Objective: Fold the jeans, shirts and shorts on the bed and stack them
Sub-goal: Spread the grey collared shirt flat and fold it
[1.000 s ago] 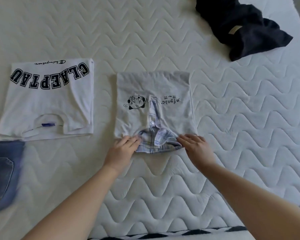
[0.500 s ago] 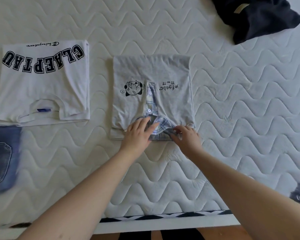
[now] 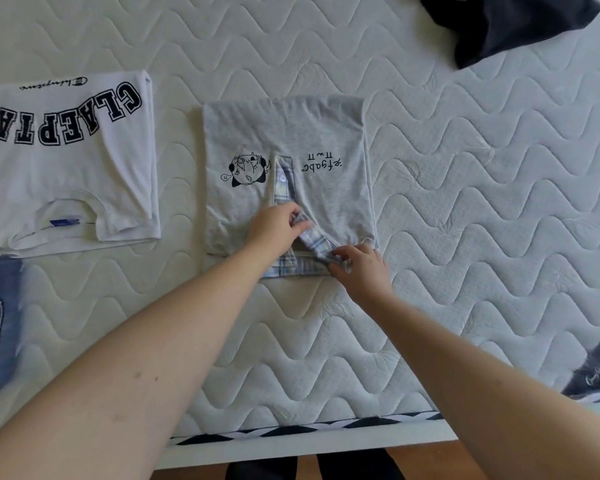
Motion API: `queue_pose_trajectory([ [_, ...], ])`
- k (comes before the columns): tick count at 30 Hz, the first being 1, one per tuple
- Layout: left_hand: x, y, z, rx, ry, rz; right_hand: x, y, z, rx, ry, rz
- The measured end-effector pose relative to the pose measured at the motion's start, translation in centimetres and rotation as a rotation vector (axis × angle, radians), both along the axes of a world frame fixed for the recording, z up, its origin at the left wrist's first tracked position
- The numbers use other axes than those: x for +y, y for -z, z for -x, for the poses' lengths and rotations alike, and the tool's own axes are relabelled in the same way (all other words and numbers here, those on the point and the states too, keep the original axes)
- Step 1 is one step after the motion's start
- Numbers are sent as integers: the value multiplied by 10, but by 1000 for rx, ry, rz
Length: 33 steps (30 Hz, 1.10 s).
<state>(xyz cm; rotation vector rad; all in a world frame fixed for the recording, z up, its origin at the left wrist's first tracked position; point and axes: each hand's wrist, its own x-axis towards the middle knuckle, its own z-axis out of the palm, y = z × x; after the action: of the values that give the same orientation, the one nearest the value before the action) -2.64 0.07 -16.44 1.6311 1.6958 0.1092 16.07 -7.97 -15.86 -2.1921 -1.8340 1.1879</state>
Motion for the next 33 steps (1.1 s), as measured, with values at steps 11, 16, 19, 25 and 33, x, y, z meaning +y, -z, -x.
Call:
queue_pose_trajectory([
  [11,-19,-4,24,-146,-411,-242,-2,-13,21,-7,-131,-271],
  [16,-55,-7,55,-69,-306,-271,4,-16,55,160,-150,-201],
  [19,-74,-7,67,-13,-164,-286,11,-9,72,50,-134,-27],
  [25,-90,0,75,127,-47,-219,32,-1,88,72,132,216],
  [33,-86,5,73,157,45,-274,48,-15,84,427,487,204],
])
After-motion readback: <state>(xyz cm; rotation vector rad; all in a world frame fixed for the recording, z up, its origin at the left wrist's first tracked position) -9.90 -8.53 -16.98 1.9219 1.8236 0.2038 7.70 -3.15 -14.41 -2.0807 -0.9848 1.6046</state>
